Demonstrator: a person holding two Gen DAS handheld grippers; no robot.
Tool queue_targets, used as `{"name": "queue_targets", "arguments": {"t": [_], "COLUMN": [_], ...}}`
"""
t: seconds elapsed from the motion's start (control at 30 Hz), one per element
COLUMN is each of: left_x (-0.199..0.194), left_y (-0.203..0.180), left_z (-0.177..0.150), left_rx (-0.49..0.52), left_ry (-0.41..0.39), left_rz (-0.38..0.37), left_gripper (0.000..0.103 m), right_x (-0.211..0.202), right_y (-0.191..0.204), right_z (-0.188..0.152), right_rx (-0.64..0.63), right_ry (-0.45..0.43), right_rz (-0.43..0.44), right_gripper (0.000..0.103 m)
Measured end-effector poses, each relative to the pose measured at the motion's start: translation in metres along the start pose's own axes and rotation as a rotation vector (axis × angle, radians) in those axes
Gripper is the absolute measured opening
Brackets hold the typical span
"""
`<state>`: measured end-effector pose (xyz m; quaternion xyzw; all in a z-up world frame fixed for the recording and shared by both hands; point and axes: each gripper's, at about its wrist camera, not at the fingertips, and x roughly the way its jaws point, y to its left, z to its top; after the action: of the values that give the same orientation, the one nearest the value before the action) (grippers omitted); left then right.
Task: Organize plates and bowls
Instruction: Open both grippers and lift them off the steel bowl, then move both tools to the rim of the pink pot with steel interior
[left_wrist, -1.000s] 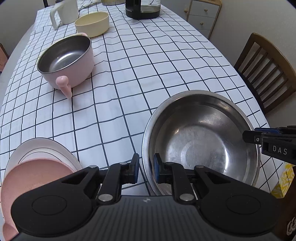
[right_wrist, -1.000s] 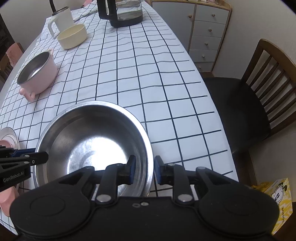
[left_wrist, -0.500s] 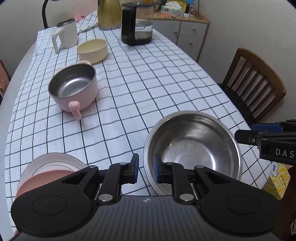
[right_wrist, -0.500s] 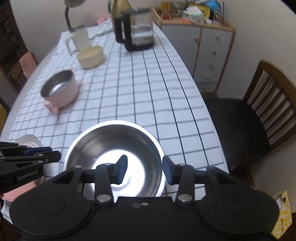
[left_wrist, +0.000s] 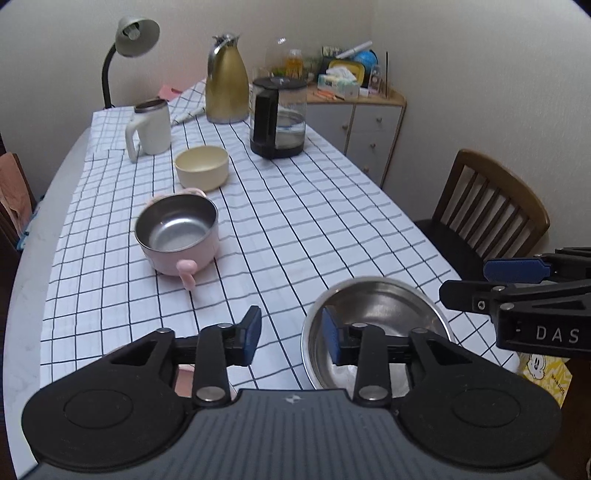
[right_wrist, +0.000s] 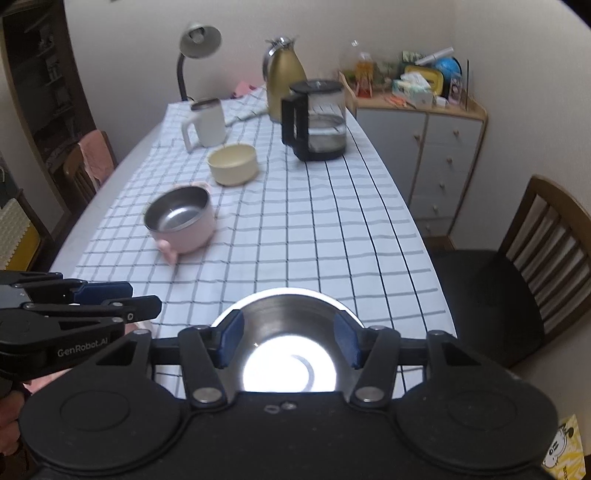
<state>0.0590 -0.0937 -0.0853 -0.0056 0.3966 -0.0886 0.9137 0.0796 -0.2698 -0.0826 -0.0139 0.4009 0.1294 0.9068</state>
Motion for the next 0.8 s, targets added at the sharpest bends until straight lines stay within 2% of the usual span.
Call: {"name": "queue_targets", "arguments": {"t": [0.1, 0.23, 0.27, 0.4, 0.53, 0.6, 0.8], "left_x": [-0.015, -0.026, -0.028, -0.031, -0.024, -0.018, 0.013], "left_y": [0.007, 0.02, 0.023, 0.039, 0.057, 0.067, 0.095], "left_z": [0.004, 0.012, 0.014, 0.023, 0.036, 0.042, 0.063], "left_rx": [-0.001, -0.016, -0.021, -0.049, -0.083, -0.104, -0.146], "left_ry": [-0.049, -0.08, -0.086, -0.125, -0.135, -0.132, -0.095], "left_rz": [0.018, 0.035, 0.043, 0.074, 0.089, 0.103, 0.162], "left_gripper": [0.055, 0.059, 0.06, 0.076, 0.078, 0.078, 0.078], "right_x": [-0.009, -0.017, -0.017, -0.017, -0.008, -0.001, 0.034], "right_y": [0.009, 0.022, 0.024, 0.034, 0.042, 0.045, 0.053], "right_z": [0.005, 0.013, 0.015, 0.03, 0.046, 0.053, 0.077], "right_rx": [-0.013, -0.041, -0.047, -0.066, -0.093, -0.108, -0.153], "right_ry": [-0.031, -0.065, -0.073, -0.101, -0.126, -0.134, -0.122], "right_rz": [0.009, 0.029, 0.034, 0.059, 0.079, 0.089, 0.128], "right_gripper": [0.063, 0.067, 0.072, 0.082, 0.09, 0.101, 0.103]}}
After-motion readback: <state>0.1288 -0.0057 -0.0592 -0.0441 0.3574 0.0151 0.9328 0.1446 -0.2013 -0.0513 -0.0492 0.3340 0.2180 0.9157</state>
